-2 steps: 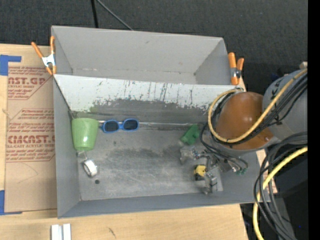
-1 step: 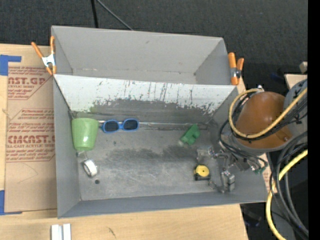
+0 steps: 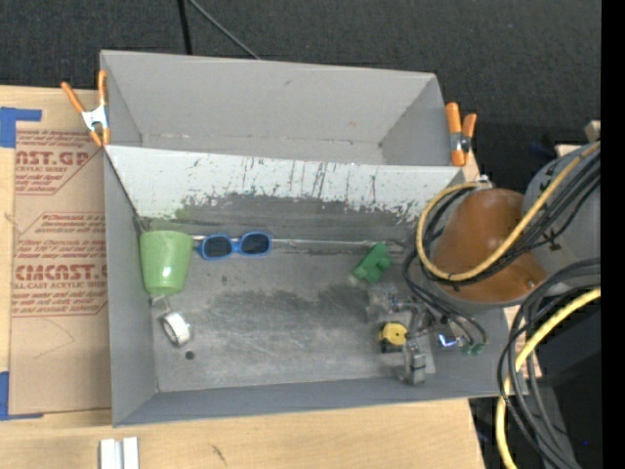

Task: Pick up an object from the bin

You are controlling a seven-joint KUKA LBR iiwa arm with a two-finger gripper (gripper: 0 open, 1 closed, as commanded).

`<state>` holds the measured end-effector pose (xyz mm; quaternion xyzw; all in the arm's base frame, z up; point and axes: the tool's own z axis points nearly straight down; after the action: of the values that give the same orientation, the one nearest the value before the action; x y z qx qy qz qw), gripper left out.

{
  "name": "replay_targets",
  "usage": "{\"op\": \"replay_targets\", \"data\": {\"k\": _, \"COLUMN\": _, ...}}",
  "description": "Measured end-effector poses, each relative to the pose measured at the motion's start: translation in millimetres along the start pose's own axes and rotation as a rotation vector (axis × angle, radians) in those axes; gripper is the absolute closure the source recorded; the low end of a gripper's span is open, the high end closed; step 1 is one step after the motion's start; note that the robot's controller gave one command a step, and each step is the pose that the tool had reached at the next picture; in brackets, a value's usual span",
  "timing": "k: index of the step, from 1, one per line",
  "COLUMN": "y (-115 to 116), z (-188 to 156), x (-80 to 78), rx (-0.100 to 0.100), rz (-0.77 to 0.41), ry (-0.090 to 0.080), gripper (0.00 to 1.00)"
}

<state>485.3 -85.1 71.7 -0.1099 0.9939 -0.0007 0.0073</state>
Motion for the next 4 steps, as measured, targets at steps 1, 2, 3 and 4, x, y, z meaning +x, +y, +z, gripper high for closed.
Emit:
{"op": "replay_targets", "data": {"k": 1, "y": 0, "z": 2, "x": 3.8, "rx": -0.004, "rz": 0.000, "ry": 0.013, "gripper": 1.00}}
{"op": "replay_targets", "data": {"k": 2, "y": -12, "z": -58, "x": -24.9, "rx": 0.000, "rz": -0.023, "ry": 0.006, "gripper": 1.00}}
{"op": "replay_targets", "data": {"k": 3, "y": -10, "z": -54, "x": -22.5, "rx": -0.004, "rz": -0.023, "ry": 0.013, "gripper": 0.00}}
{"op": "replay_targets", "data": {"k": 4, "y": -12, "z": -5, "x": 1.1, "rx": -0.005, "rz": -0.047, "ry": 0.014, "gripper": 0.00}}
